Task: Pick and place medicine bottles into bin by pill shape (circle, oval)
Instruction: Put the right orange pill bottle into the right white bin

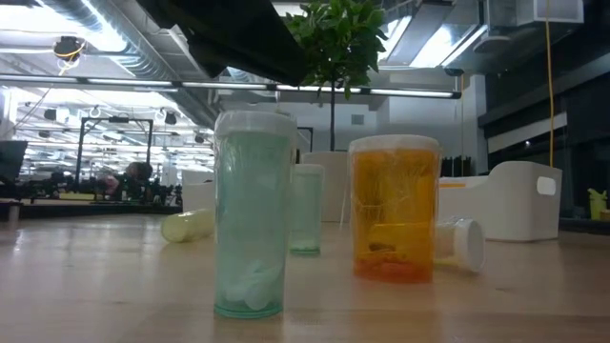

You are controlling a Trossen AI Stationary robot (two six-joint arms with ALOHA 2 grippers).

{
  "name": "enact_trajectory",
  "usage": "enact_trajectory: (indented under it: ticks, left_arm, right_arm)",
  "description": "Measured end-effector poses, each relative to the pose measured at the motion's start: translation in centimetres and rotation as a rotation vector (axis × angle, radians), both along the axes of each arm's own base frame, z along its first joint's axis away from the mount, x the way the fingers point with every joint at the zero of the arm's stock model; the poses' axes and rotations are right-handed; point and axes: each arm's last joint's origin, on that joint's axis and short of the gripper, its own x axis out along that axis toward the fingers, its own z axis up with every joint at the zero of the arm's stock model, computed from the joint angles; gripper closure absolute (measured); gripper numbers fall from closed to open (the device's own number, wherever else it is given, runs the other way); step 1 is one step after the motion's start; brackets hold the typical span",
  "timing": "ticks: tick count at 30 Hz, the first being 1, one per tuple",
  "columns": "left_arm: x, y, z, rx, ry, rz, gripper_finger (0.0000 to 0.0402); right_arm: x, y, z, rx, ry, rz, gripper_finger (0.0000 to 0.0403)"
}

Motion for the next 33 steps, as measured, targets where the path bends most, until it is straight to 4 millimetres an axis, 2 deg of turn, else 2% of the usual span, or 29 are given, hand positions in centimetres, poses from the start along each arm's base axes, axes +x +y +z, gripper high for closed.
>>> enact_trajectory:
  ticks: [4, 8, 12, 14, 17, 20, 23, 27, 33]
  left_arm:
    - [0.0, 0.0, 0.0, 0.000, 0.000, 0.000, 0.0347]
    - [0.0, 0.0, 0.0, 0.000, 0.000, 0.000, 0.0347]
    - [0.0, 0.0, 0.0, -0.001, -0.001, 0.001, 0.0347]
    - [0.0, 0.0, 0.0, -0.002, -0.001, -0.001, 0.0347]
    - [0.0, -0.1, 0.0, -0.005, 0.002, -0.006, 0.0347]
    - [-0.1, -0.1, 0.0, 0.001, -0.001, -0.001, 0.0347]
    - [-0.1, -0.1, 0.0, 0.005, -0.005, 0.003, 0.0347]
    - [-0.1, -0.1, 0.0, 0.008, -0.006, 0.007, 0.0347]
    - [-0.1, -0.1, 0.0, 0.008, -0.009, 0.008, 0.0347]
  right_arm:
    - [1.1, -2.2, 3.6, -0.153, 0.017, 0.081, 0.0196]
    - [1.6, -5.0, 7.2, -0.351, 0.029, 0.091, 0.0196]
    - [3.1, -7.7, 9.6, -0.419, -0.093, 0.121, 0.0196]
    - [3.2, -9.3, 10.2, -0.484, -0.088, 0.102, 0.0196]
    - [3.3, -11.5, 10.3, -0.508, -0.068, 0.083, 0.0196]
    - [2.3, -13.5, 10.7, -0.508, -0.036, 0.054, 0.0196]
    - [0.4, -14.9, 10.0, -0.477, 0.016, 0.030, 0.0196]
    - [-3.4, -17.1, 9.1, -0.445, 0.015, -0.078, 0.0197]
    - [-6.7, -19.8, 5.5, -0.227, -0.009, -0.213, 0.0197]
